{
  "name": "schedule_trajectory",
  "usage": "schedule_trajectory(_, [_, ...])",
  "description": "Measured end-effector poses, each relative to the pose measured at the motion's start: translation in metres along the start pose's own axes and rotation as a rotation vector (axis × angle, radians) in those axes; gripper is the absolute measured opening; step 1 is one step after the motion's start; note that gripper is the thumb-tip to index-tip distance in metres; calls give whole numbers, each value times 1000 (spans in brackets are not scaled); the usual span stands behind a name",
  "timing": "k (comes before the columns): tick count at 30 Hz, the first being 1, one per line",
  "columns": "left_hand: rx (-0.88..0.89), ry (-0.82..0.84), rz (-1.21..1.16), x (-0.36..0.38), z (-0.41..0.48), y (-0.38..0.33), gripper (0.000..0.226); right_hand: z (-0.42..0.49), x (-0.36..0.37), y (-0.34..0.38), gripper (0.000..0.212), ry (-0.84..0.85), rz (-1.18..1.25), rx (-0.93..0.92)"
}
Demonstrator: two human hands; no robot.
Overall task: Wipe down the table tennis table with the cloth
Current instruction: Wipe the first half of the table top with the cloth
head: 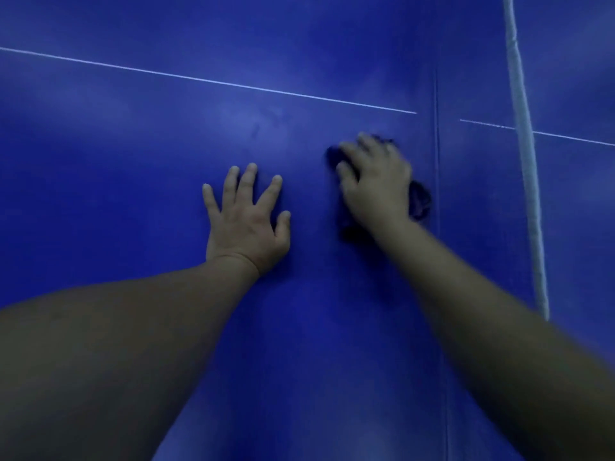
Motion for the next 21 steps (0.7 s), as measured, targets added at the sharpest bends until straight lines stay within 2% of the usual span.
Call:
schedule_trajectory(4, [5, 5, -68, -4, 0, 2, 64, -147, -4, 64, 39, 48, 104, -147])
schedule_trajectory(6, [7, 12, -127, -6, -1, 4, 63, -178, -11, 52, 38, 88, 98, -221])
schedule_trajectory(8, [22, 20, -171, -9, -2, 4, 62, -161, -16, 22, 37, 80, 63, -188])
schedule_trajectory(12, [79, 81, -191, -9, -2, 4, 65, -98, -6, 12, 40, 23, 52, 159])
schedule_trajectory(13, [88, 103, -203, -10, -3, 4, 66, -98, -2, 22, 40, 9, 74, 185])
schedule_trajectory(17, [109, 187, -307, -19, -25, 13, 67, -159, -2, 55, 37, 31, 98, 32])
schedule_trajectory(19, [164, 156, -239, -20, -64, 20, 66, -172, -6, 51, 38, 91, 86, -40])
schedule_trajectory(21, [238, 111, -138, -16, -116, 29, 63, -144, -7, 39, 41, 125, 43, -50])
Point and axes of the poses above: each hand's wrist, its own z-axis towards the middle knuckle, its own x-axis out of the palm, y = z × x, the point moved 6 cm from there along z, towards the middle knuckle, and after that the axes turned 14 degrees about -x, right-handed, at the moved point
